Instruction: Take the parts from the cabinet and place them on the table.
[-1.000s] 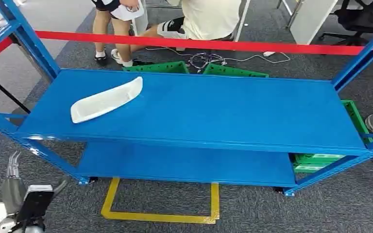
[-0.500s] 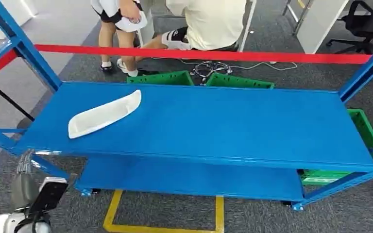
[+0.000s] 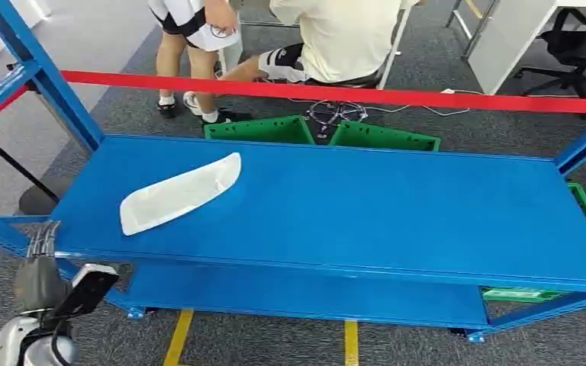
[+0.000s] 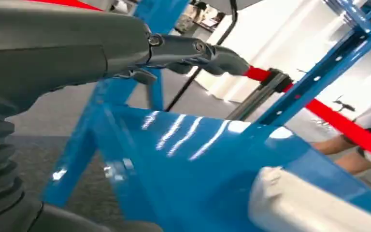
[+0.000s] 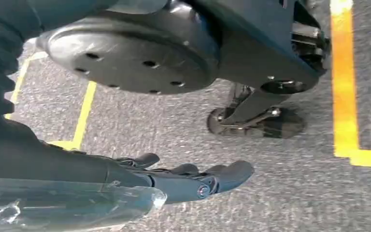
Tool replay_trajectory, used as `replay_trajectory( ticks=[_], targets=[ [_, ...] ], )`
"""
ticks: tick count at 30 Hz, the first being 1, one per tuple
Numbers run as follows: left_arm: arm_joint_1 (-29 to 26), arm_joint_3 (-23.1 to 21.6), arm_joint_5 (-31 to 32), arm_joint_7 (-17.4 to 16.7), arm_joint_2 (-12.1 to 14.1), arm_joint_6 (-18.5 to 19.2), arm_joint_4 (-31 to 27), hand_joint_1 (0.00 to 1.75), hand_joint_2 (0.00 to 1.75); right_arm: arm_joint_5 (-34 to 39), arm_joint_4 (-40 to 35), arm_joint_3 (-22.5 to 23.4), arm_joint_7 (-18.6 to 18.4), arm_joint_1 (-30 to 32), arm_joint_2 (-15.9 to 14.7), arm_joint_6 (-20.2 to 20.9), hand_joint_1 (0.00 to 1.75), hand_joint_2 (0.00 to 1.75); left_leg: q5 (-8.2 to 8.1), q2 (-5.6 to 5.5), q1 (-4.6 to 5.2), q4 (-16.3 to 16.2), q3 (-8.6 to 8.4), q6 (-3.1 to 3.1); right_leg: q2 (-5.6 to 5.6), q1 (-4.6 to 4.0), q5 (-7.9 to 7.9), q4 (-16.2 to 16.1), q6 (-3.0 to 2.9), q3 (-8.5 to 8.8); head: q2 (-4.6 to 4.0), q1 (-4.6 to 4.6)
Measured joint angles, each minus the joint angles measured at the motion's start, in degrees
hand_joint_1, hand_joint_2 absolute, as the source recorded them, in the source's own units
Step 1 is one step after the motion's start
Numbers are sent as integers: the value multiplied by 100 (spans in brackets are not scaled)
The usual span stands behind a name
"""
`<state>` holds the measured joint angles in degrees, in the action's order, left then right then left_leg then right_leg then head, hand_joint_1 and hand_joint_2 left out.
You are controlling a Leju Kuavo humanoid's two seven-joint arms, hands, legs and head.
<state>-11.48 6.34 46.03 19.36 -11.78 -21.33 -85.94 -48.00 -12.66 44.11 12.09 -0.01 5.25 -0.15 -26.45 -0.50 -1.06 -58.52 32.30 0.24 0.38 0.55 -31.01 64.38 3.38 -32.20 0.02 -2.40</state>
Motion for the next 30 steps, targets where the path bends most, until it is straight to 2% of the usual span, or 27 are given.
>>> replay_trajectory(
  ticks=[2,3,4,5,8,9,10,11,12,13,14,15,16,17,18,19,20,21,22,23,24,25,27,29,30],
  targets=[
    [14,-24,74,-127,33,2,0,0,175,-22,0,0,-20,-2,2,15,0,175,-63,2,18,-1,-36,24,-2,0,-385,922,20,-594,-2,48],
    [14,-33,105,-184,57,7,0,0,175,-35,2,2,-37,7,2,20,0,175,-93,1,32,-1,-57,32,-1,-2,-467,1168,12,-785,-2,50],
    [17,-55,186,-271,96,9,-2,0,175,-44,4,9,-39,13,0,37,0,175,-140,-2,50,-1,-116,44,-1,-13,-388,1224,-18,-923,-2,52],
    [25,-70,223,-302,116,9,-4,0,175,-61,4,9,-53,1,0,42,0,175,-172,-5,60,-1,-163,46,-3,-24,-246,1077,-41,-906,-2,55],
    [118,-197,442,-407,188,75,-92,0,175,-129,4,9,-105,9,0,61,0,175,-341,-18,90,7,-399,43,-6,-125,702,-321,-239,-439,-2,57],
    [153,-283,516,-433,242,168,-107,0,175,-166,7,9,-123,13,-9,81,0,175,-371,-19,94,18,-453,21,-9,-151,665,-303,-251,-469,-4,31],
    [184,-354,564,-444,295,236,-125,0,175,-192,9,9,-127,4,-7,90,0,175,-401,-39,86,35,-446,-19,-1,-174,519,-406,-257,-437,-2,39],
    [209,-445,605,-450,347,325,-151,0,175,-216,9,9,-140,4,-7,98,0,175,-426,-36,79,81,-466,-63,-7,-184,601,-432,-275,-372,-2,41],
    [240,-550,625,-461,415,417,-162,0,175,-236,9,9,-142,11,-7,111,0,175,-361,-33,84,32,-522,-107,-5,-188,599,-472,-327,-394,-2,46],
    [281,-638,631,-494,461,487,-177,0,175,-262,9,9,-144,1,-7,114,0,175,-353,-33,91,27,-554,-124,6,-166,641,-506,-353,-241,-2,37],
    [312,-715,647,-516,520,523,-195,0,175,-271,9,11,-153,3,-9,120,0,175,-367,-23,89,-133,-509,-139,-3,-129,642,-578,-351,-168,-2,39],
    [354,-782,662,-518,544,540,-208,0,175,-278,9,11,-159,1,-11,116,0,175,-375,-19,95,-420,-340,-163,-3,-112,638,-609,-365,-107,-2,-2],
    [388,-842,684,-538,579,571,-208,0,175,-286,9,11,-157,-21,-13,125,0,175,-432,-19,85,-805,-77,-198,0,-100,619,-622,-383,-78,-4,-2],
    [398,-903,728,-562,645,614,-210,0,175,-297,9,11,-164,-34,-13,136,0,175,-625,-18,70,-1222,234,-229,9,-95,577,-634,-392,-46,-2,-13],
    [400,-962,758,-599,684,667,-208,0,175,-313,9,11,-171,-31,-13,144,0,175,-854,-18,59,-1496,480,-258,16,-88,537,-636,-392,-6,-2,-22],
    [410,-1023,787,-643,724,757,-208,0,175,-328,9,11,-181,-24,-13,157,0,175,-993,-18,50,-1595,660,-276,23,-78,487,-635,-384,51,-2,-24],
    [430,-1078,796,-692,770,890,-208,0,175,-345,9,11,-192,-17,-13,166,0,175,-950,-17,40,-1521,722,-300,27,-65,439,-635,-371,112,-2,-26],
    [471,-1135,809,-765,844,1037,-201,0,175,-374,9,13,-197,-7,-13,181,0,175,-732,-15,26,-1265,699,-329,26,-48,397,-634,-350,194,-2,-24],
    [525,-1232,835,-887,904,1284,-179,0,175,-404,11,13,-205,-13,-11,203,0,175,-398,-13,6,-873,609,-355,28,-19,342,-633,-321,276,-2,-26],
    [583,-1292,833,-986,964,1432,-146,0,175,-428,11,11,-214,-28,-13,212,0,175,23,-7,-21,-460,509,-392,29,4,285,-632,-281,341,-2,-24],
    [681,-1347,809,-1126,1017,1622,-26,0,175,-453,11,11,-241,-34,-33,214,0,175,448,16,-68,-87,488,-431,40,-29,227,-607,-228,322,-4,-59],
    [812,-1412,804,-1277,1084,1804,103,0,175,-485,11,11,-251,-55,-42,227,0,175,403,116,-87,67,511,-366,34,-51,154,-523,-195,285,0,-114],
    [971,-1515,826,-1528,1180,2074,336,0,175,-522,11,11,-284,-83,-44,251,0,175,478,85,-60,0,527,-253,21,-36,42,-563,-138,308,-2,-28],
    [1119,-1578,828,-1576,1267,2131,492,0,175,-531,11,11,-284,-98,-46,265,0,175,477,70,-93,15,503,-160,18,-18,13,-595,-87,374,-2,-31],
    [1174,-1582,828,-1582,1301,2135,529,0,0,-533,11,11,-284,-98,-48,269,0,175,455,70,-92,16,480,-124,7,-17,-68,-465,-61,336,-2,-20]
  ],
)
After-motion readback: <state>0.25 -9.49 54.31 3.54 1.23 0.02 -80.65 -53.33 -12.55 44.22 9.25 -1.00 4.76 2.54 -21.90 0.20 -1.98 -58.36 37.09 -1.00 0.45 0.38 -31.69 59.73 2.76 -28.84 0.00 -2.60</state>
